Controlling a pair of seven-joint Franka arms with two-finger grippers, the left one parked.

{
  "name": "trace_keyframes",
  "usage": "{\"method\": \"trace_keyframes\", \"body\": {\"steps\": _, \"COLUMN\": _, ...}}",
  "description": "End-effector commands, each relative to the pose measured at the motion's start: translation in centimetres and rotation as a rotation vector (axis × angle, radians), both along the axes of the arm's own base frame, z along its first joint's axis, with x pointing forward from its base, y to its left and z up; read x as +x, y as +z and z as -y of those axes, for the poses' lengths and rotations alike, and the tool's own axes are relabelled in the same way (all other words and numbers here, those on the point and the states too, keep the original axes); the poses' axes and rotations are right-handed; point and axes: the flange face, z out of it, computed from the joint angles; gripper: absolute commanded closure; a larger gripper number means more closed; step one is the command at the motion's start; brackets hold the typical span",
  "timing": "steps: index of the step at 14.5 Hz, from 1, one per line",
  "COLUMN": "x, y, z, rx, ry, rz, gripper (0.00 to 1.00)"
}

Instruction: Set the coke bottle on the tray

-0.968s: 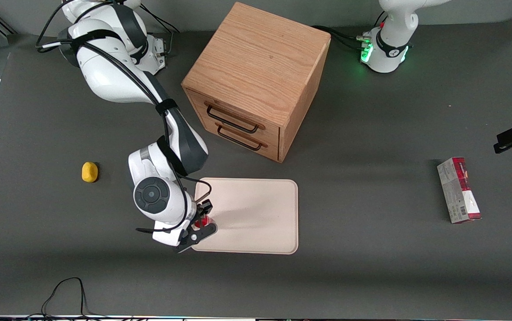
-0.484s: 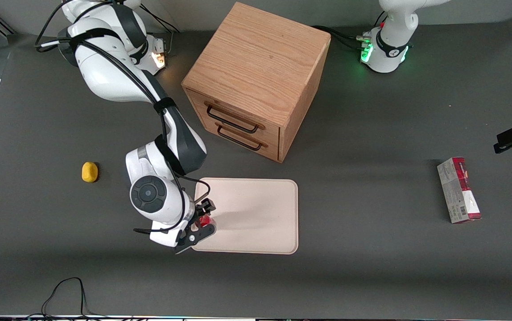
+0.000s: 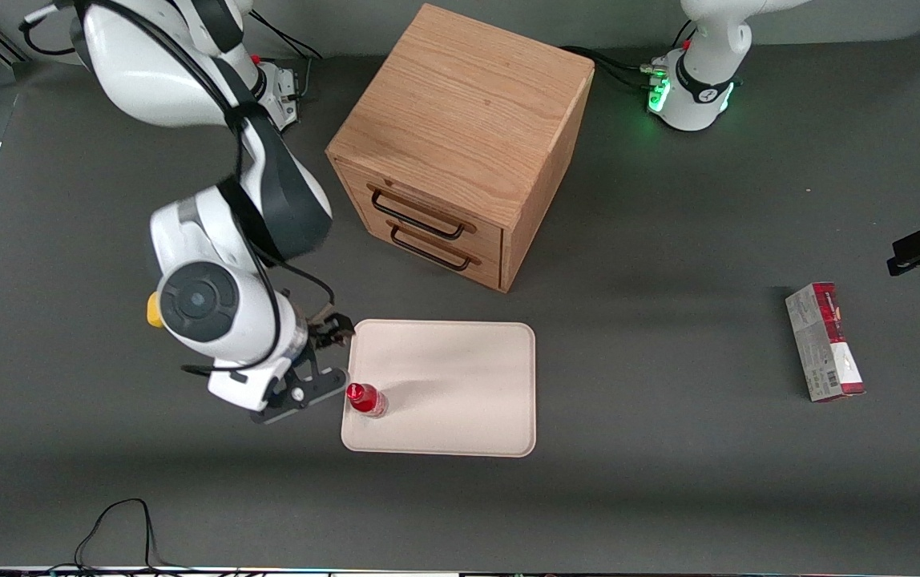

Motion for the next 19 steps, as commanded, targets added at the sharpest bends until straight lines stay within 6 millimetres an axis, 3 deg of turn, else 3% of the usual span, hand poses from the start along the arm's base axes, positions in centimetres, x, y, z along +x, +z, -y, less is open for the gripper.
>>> {"method": "trace_keyframes", "body": {"steps": 1, "x": -3.2, "y": 5.2, "z": 0.9, "rx": -0.035, "ry": -0.024, "rz": -0.028, "gripper": 0.00}}
{"method": "trace_keyframes", "body": {"steps": 3, "x": -5.4, "y": 9.2, "z": 1.8, "rx": -0.041, "ry": -0.022, "rz": -0.020, "gripper": 0.00}}
{"method": "trace_keyframes", "body": {"steps": 7, "x": -8.1, "y": 13.5, "z": 4.2, "rx": -0.029, "ry": -0.043, "rz": -0.001, "gripper": 0.00}}
{"method": "trace_keyframes", "body": {"steps": 10, "x": -8.6, "y": 16.0, "z": 11.5, "rx": -0.002, "ry": -0.149, "rz": 0.033, "gripper": 0.00}}
{"method": "trace_keyframes", "body": {"steps": 14, "x": -10.2, "y": 16.8, "z": 20.0, "rx": 0.028, "ry": -0.280, "rz": 0.139, "gripper": 0.00}}
{"method": "trace_keyframes", "body": {"steps": 19, "x": -11.7, "y": 16.7, "z": 25.6, "rx": 0.030, "ry": -0.373, "rz": 0.170, "gripper": 0.00}}
